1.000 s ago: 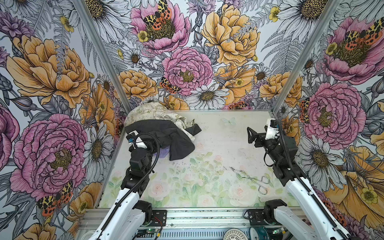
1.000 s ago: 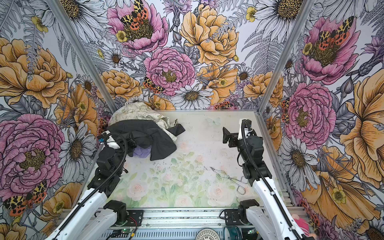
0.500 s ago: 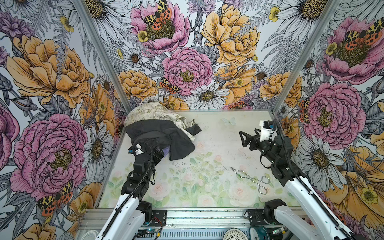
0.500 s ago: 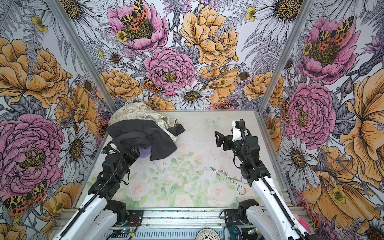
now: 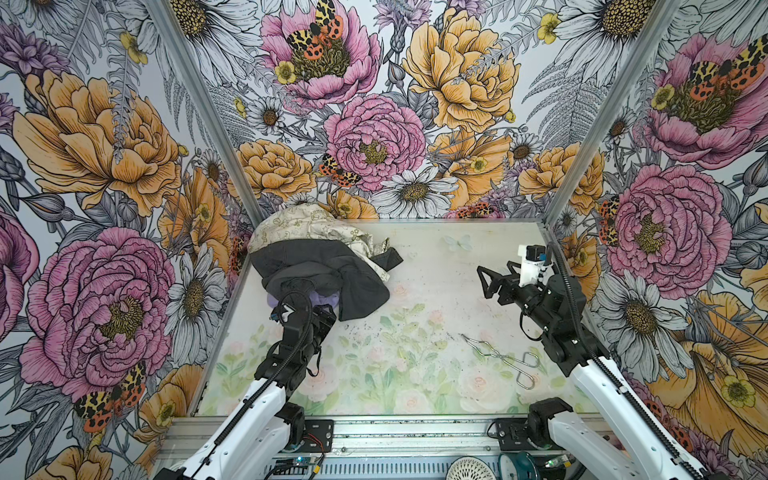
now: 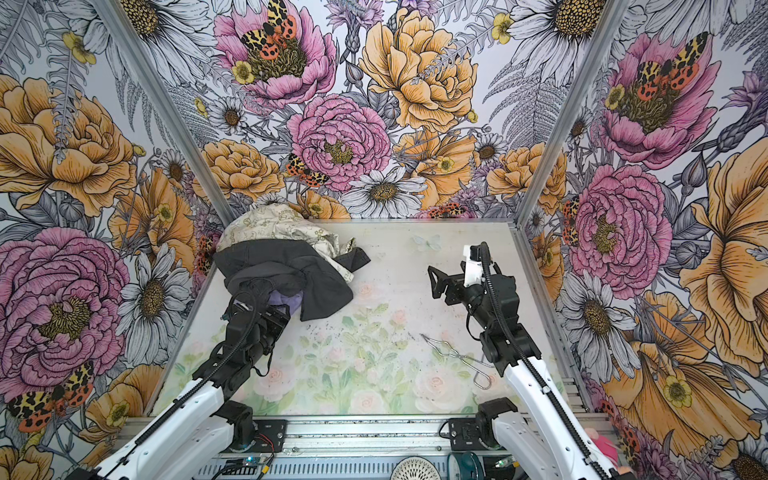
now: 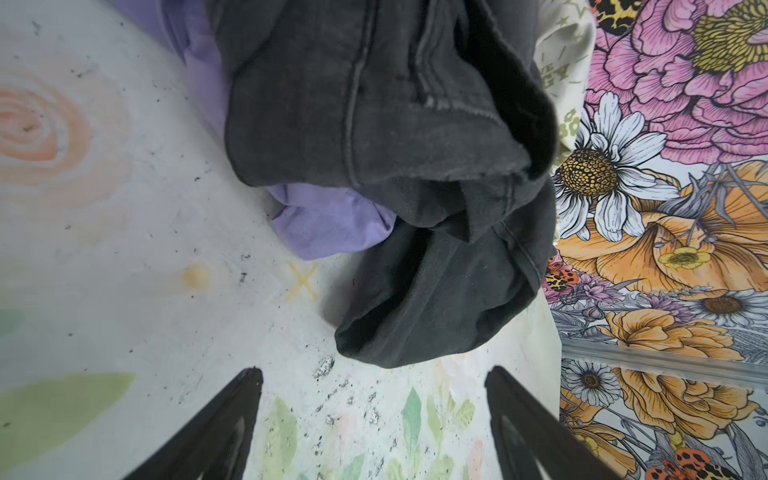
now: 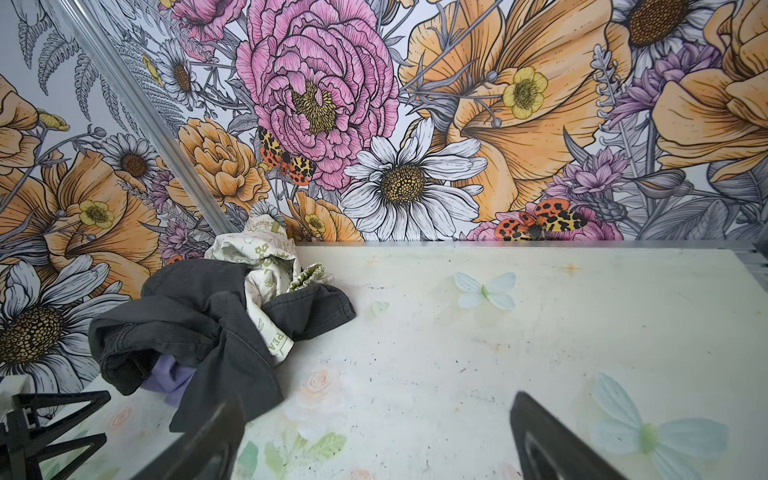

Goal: Pick out a specific cloth from the pile

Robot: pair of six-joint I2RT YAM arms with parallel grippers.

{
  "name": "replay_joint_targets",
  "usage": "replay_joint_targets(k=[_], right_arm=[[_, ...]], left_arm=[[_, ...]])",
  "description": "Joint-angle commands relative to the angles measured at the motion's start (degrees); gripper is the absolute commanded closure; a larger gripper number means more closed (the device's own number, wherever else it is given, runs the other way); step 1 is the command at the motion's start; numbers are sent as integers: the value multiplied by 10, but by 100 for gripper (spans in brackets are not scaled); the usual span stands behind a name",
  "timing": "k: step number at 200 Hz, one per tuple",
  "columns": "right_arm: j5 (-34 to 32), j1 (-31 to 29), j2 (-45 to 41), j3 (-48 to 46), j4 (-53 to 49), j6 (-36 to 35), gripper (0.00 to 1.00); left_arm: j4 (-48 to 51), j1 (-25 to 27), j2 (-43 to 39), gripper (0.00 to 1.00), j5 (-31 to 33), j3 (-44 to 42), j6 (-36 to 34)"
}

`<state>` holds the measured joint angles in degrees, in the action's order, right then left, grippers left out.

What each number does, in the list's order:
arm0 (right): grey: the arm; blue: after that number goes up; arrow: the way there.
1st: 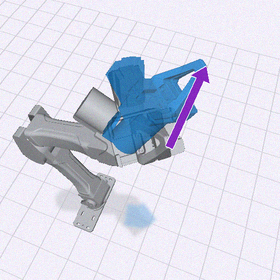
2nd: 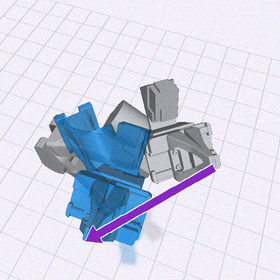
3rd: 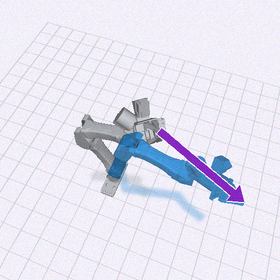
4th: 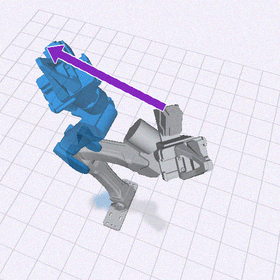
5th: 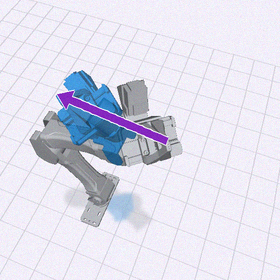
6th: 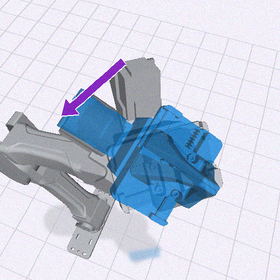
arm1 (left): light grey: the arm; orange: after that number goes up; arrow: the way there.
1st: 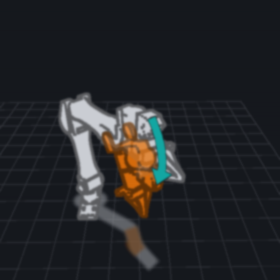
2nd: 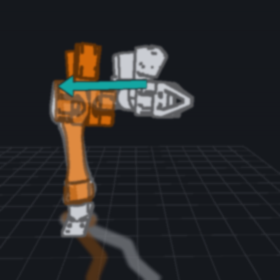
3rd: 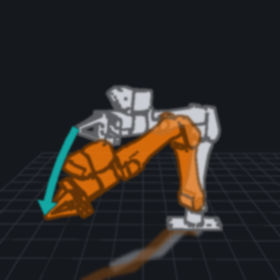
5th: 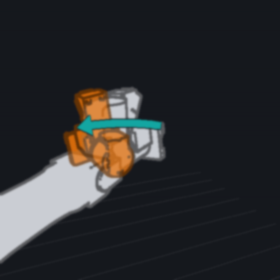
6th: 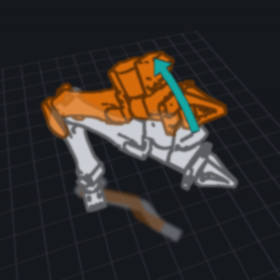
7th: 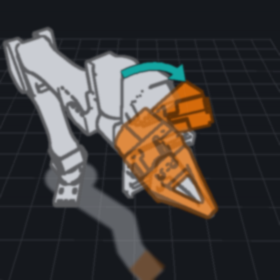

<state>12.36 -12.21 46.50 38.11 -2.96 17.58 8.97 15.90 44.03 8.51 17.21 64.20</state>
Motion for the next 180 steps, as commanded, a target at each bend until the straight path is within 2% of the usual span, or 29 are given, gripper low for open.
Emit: replay_joint_targets(k=[1,40,91,132,180], right_arm=[[11,-5,-6,-11,3,6,1],[11,-5,-16,-18,3,0,1],[8,-5,-16,-25,3,-8,1],[6,-5,-14,-30,3,-13,0],[2,-5,-15,-40,3,-16,0]], left_arm=[[-69,-8,32,14,7,-12,10],[-143,-48,122,14,-31,-1,-12],[-164,-64,213,14,-9,37,-52],[-237,-93,265,14,-21,32,-72],[-309,-112,333,23,-55,39,-71]])
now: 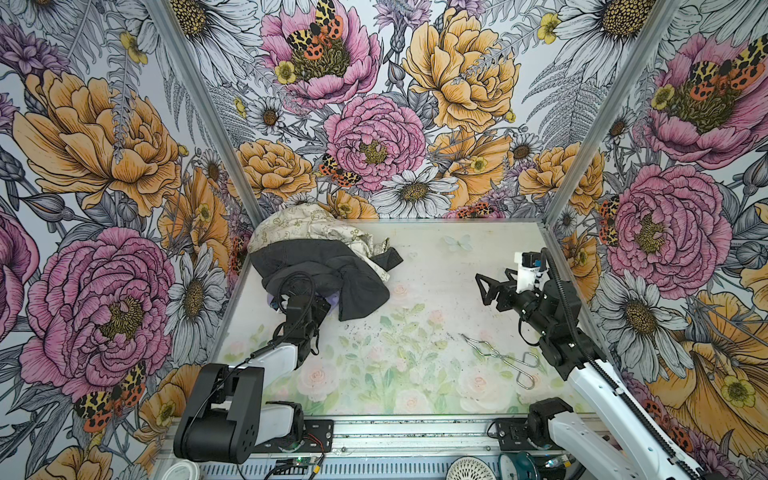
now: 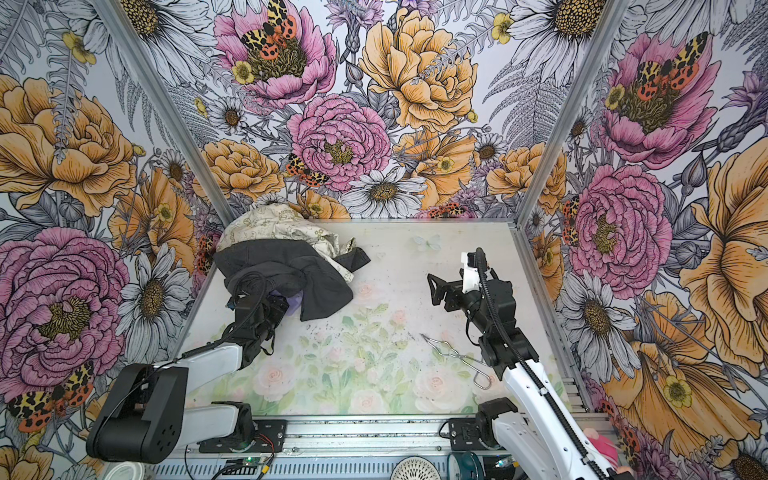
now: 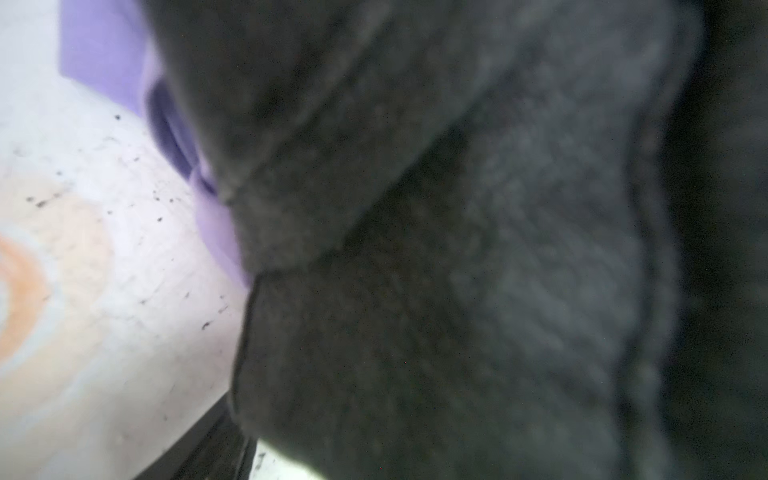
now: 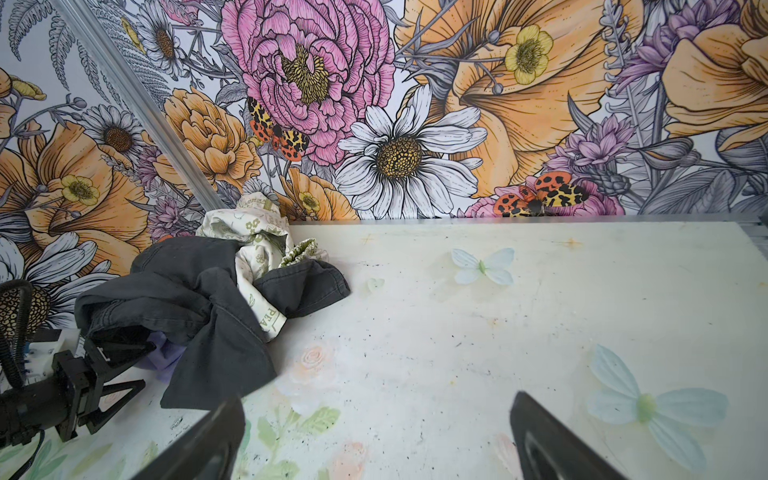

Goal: Pick out a specific cloth from the pile

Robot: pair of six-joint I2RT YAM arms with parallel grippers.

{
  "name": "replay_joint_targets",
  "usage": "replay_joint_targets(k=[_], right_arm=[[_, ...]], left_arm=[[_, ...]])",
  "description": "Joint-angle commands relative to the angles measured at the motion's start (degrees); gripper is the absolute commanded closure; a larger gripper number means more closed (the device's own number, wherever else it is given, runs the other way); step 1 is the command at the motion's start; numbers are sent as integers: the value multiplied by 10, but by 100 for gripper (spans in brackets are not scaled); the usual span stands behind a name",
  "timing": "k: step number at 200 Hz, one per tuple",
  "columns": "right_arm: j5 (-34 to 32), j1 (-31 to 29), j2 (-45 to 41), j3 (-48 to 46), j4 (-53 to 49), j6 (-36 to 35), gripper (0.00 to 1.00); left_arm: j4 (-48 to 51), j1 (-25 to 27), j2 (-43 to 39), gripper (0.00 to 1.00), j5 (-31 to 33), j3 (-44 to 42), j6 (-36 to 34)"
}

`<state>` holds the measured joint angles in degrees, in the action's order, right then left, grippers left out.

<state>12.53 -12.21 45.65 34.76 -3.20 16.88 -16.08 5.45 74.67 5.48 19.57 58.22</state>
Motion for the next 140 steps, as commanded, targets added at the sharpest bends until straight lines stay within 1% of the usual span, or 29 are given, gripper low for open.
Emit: replay_joint_targets(k=[1,28,45,61,81,91,101,114,127,140], right_arm=[[1,-5,-6,-7,6,-8,0],[-2,-5,-7,-12,6,-12,1],[-3,-5,-8,-15,6,-15,0],[-5,-5,-10,-18,6,-17,1],[-5,-5,-13,-21,6,-19,1],[-5,-5,-14,-23,5,-21,0],[-6,-5,-15,-24,5,-21,0],[-6,-5,-17,-25,5,-21,1],[-7,-5,-19,-28,4,-22,1],[-6,-5,-20,-27,3,-24,1]], left_arm=[[-59,-8,28,23,-25,16,-11],[-70,-13,66,30,-34,34,-15],[-77,-17,86,39,-40,40,-11],[-87,-18,99,43,-37,42,-11],[-94,-22,113,55,-34,43,-13],[-97,-25,119,63,-35,44,-14],[-102,-28,125,68,-38,44,-14],[-105,-32,129,77,-43,43,-14],[-107,-36,127,83,-43,41,-16],[-108,-38,121,85,-41,38,-18]])
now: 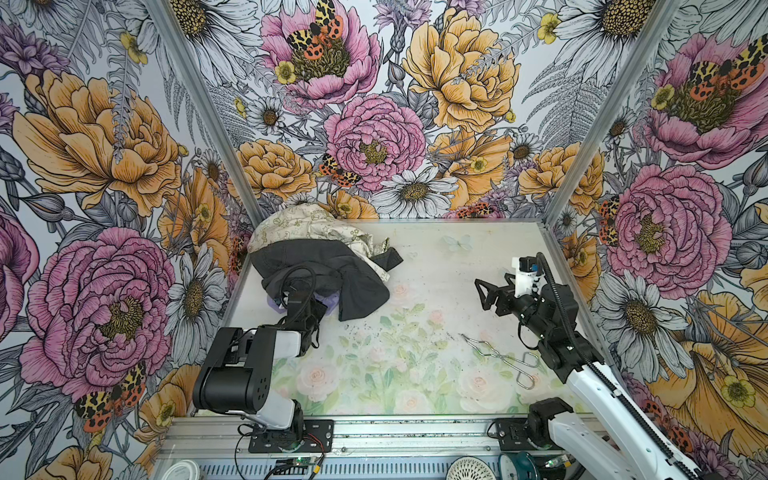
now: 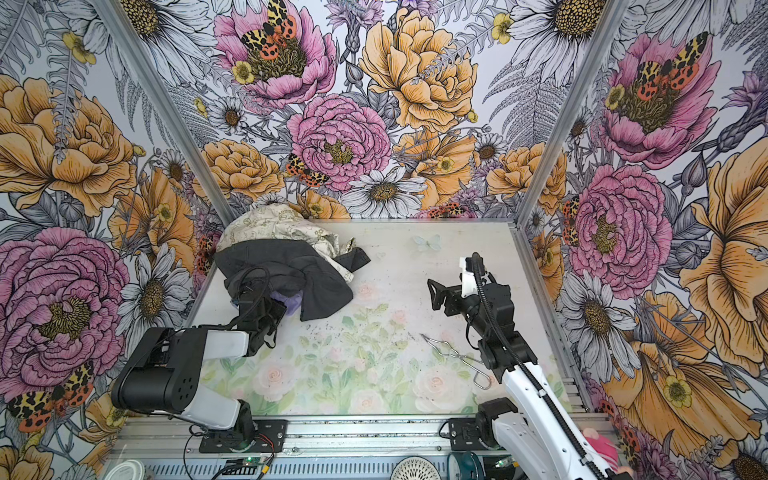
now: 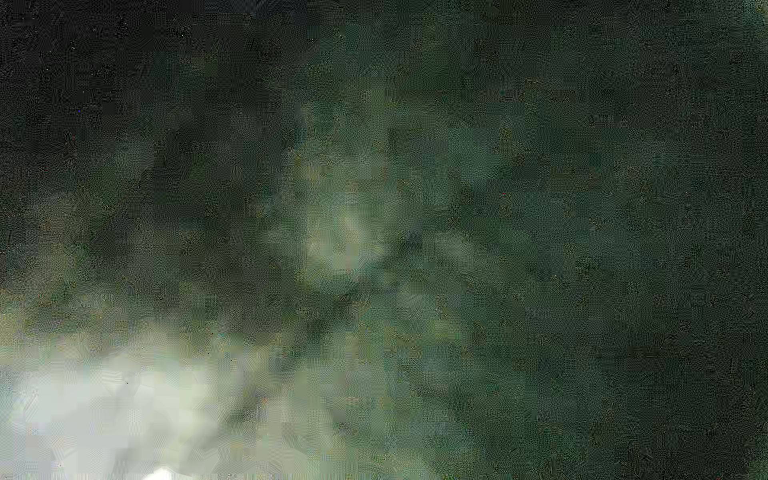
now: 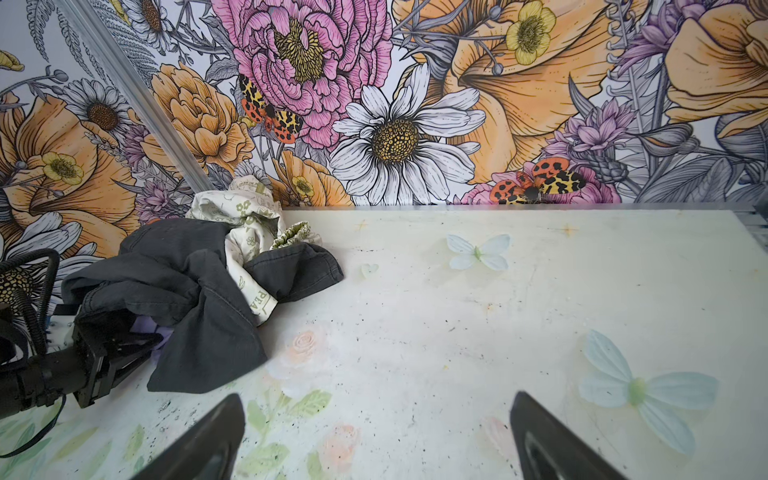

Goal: Pick out a specific cloth from the pile

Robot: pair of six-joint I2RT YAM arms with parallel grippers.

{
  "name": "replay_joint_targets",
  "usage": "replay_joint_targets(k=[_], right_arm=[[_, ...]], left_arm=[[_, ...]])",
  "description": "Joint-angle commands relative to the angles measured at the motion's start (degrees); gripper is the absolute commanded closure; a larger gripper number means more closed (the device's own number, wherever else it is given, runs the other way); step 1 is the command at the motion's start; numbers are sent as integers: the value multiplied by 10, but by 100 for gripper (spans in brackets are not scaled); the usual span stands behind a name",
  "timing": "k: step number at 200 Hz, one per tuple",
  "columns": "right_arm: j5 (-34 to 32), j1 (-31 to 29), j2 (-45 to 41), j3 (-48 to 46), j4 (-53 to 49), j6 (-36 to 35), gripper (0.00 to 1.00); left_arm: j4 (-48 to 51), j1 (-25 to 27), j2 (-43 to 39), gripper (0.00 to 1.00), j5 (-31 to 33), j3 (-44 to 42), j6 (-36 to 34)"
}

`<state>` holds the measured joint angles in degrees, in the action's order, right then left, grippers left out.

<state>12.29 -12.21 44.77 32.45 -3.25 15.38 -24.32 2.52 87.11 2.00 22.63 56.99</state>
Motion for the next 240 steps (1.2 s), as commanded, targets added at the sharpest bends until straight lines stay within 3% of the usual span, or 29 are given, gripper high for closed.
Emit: replay_joint_targets(k=[1,26,125,240], right_arm=[[-4,-5,-12,-4,4,-9,0],[-4,-5,-12,-5,3,-7,0],[0,-5,-20,-3,3,3,1],[4,-5,-25,-5,3,11,0]], left_arm=[[-25,-9,-4,85,-6,7,-6],[-26,-13,-21,100,-8,0,-8],[2,-13,-112,100,-4,-19,8],[154,-2,-285,100,29,27,-5]])
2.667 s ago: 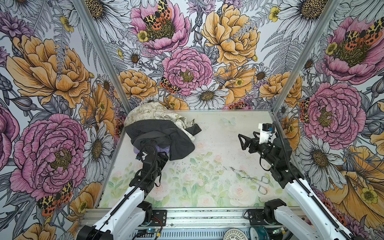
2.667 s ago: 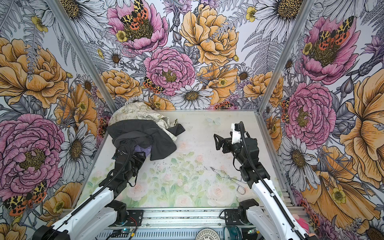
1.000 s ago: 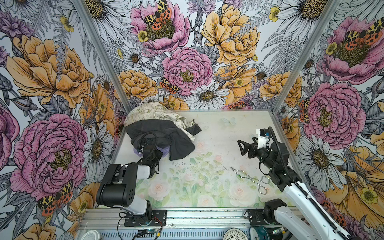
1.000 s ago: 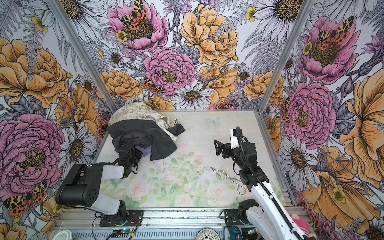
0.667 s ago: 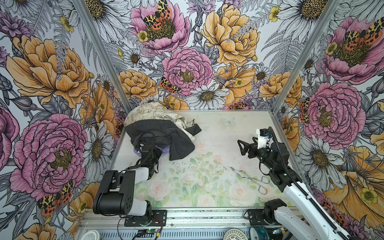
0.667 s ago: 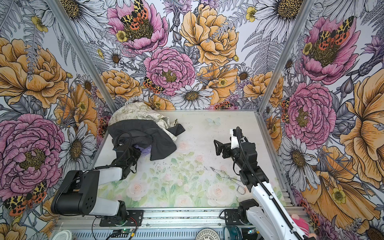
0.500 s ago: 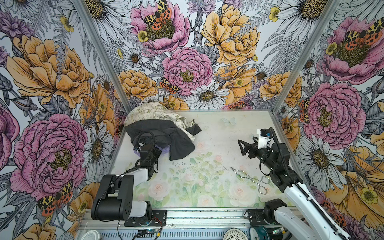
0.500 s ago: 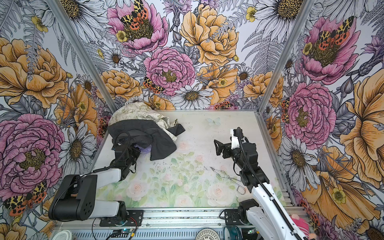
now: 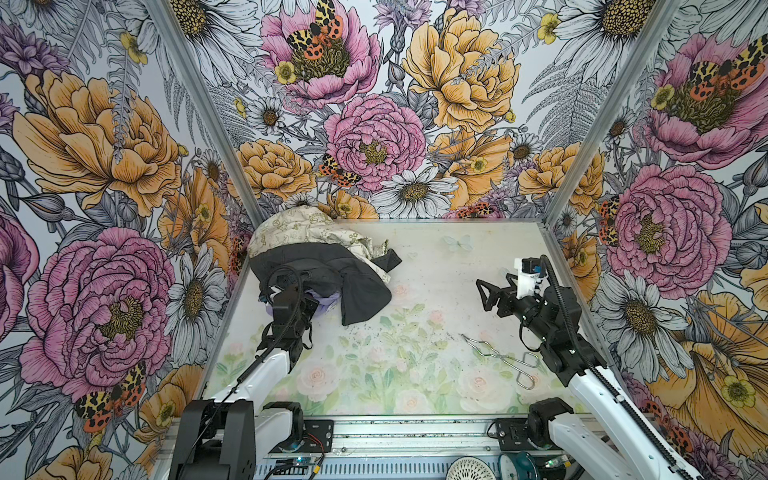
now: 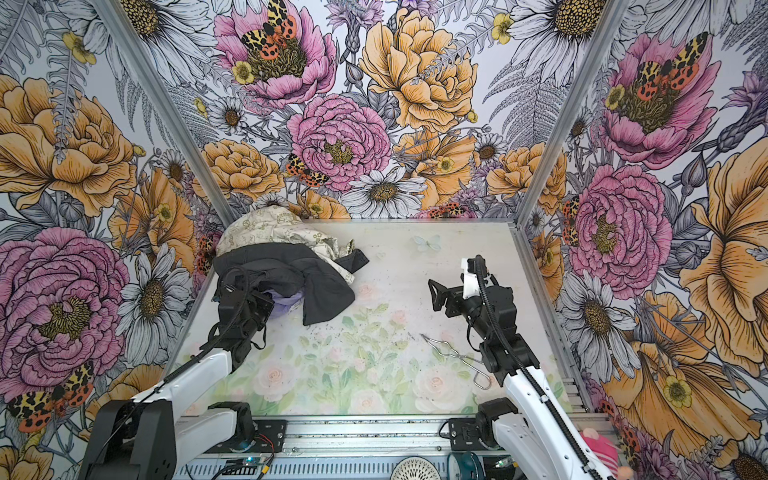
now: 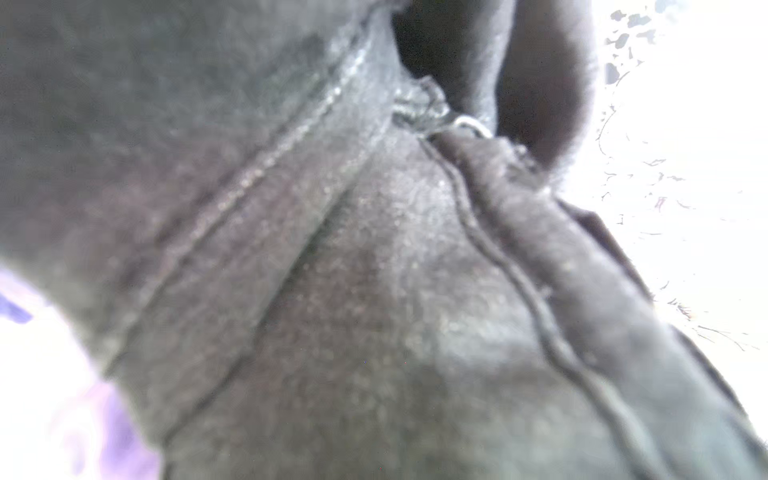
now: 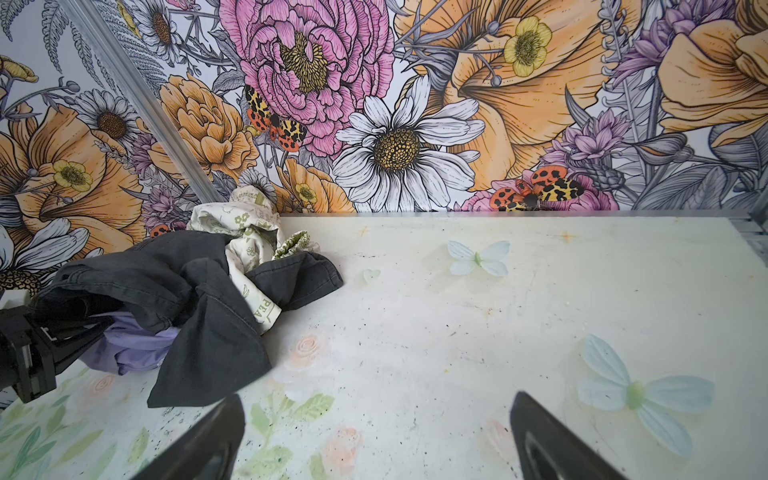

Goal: Pick out a specific cloth from the pile

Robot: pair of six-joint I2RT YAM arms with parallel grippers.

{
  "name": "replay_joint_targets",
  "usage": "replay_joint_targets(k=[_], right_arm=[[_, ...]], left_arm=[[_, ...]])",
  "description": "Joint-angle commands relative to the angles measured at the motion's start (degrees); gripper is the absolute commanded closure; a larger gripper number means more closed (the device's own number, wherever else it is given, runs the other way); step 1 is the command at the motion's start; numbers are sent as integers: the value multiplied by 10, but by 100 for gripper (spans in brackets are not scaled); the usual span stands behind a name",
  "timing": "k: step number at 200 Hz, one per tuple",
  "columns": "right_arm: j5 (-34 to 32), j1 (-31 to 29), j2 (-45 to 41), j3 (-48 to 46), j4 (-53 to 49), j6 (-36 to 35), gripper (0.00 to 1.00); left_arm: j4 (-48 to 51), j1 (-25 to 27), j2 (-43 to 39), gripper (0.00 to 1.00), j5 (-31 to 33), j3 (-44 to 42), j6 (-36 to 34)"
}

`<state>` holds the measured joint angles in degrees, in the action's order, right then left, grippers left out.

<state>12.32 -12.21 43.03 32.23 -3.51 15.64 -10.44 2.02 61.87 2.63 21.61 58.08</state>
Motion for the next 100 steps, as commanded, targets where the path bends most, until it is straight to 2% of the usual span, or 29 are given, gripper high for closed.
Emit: replay_joint_targets(k=[1,100], right_arm=[[4,-5,-7,-3,5,8,0],[9,-5,-2,2,5,12,0]], left_arm=[[16,3,-33,100,23,38,-16],[45,2,-32,100,-2,123,-53]])
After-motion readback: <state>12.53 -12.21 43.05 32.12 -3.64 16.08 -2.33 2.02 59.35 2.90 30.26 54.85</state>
